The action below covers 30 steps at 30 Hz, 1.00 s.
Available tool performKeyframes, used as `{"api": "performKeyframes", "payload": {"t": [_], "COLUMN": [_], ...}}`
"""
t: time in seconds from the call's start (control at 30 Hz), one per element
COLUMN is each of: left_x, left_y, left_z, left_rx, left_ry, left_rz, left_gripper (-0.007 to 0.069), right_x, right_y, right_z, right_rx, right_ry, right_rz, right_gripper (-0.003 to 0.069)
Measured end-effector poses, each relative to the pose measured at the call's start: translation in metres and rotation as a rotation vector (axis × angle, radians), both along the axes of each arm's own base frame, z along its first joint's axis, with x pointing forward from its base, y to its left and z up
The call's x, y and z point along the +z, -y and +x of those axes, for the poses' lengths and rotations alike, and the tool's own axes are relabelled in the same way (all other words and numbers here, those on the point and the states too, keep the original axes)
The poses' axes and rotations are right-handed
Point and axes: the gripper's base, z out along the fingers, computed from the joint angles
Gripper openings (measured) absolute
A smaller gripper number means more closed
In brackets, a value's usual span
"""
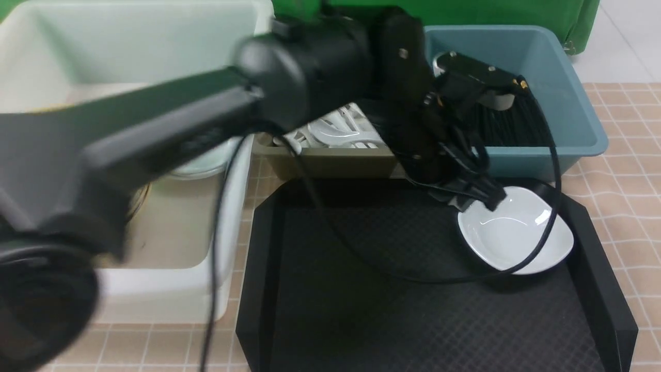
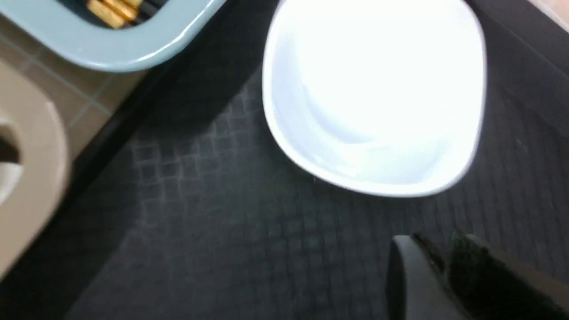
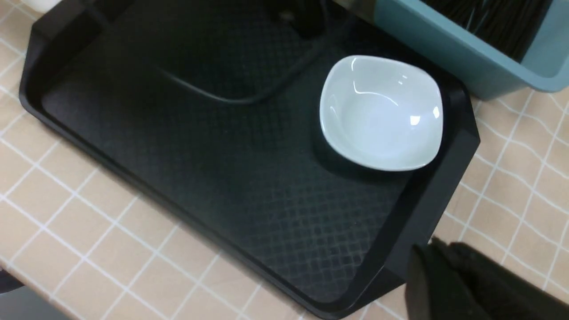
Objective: On brown table put chopsticks spoon bowls plates into blue grey white boxes.
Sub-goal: 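Grasp the small white bowl on the black tray by its rim with the left gripper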
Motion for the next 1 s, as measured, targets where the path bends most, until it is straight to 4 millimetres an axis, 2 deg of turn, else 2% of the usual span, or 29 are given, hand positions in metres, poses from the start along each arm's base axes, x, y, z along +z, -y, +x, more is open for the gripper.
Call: {"api": "performKeyframes", "payload": {"t": [0.03,0.07,0.1,0.2,0.27,0.33,0.47,0.53,0.7,0.8,1.0], "left_x": [-0.005,-0.006,-0.016,-0.028,-0.033,-0.046,-0.064,-0.074,-0.083,-0.084,-0.086], "left_y": [0.005,0.006,0.011,0.018,0.021,0.026,0.029,0.031,0.035,0.036,0.037], "left_z": [0.005,0.006,0.012,0.021,0.024,0.030,0.035,0.038,0.041,0.041,0.040], "left_rx": [0.022,0.025,0.054,0.121,0.141,0.170,0.201,0.219,0.250,0.259,0.261], "left_ry": [-0.014,-0.017,-0.040,-0.064,-0.064,-0.062,-0.071,-0.078,-0.087,-0.101,-0.111], "left_rz": [-0.003,-0.003,-0.004,-0.025,-0.035,-0.048,-0.049,-0.050,-0.085,-0.097,-0.098], "left_gripper": [0.0167,0.0175,0.0232,0.0360,0.0399,0.0489,0.0534,0.0534,0.0525,0.0476,0.0156], "right_x": [-0.001,-0.001,-0.001,-0.001,-0.001,0.000,0.000,0.000,0.000,0.000,0.000], "right_y": [0.000,0.000,0.000,0.000,0.001,0.001,0.001,0.001,0.001,0.001,0.001], "right_z": [0.000,0.000,0.000,0.001,0.001,0.001,0.001,0.001,0.001,0.001,0.001], "right_rx": [-0.001,-0.001,0.000,0.003,0.002,0.002,0.003,0.006,0.021,0.021,0.022], "right_ry": [-0.001,-0.001,0.001,0.007,0.008,0.011,0.011,0.013,0.019,0.019,0.021], "right_rz": [-0.004,-0.003,-0.007,-0.016,-0.017,-0.020,-0.022,-0.024,-0.040,-0.040,-0.038], "right_gripper": [0.0076,0.0076,0.0076,0.0077,0.0077,0.0077,0.0077,0.0077,0.0078,0.0078,0.0078]}}
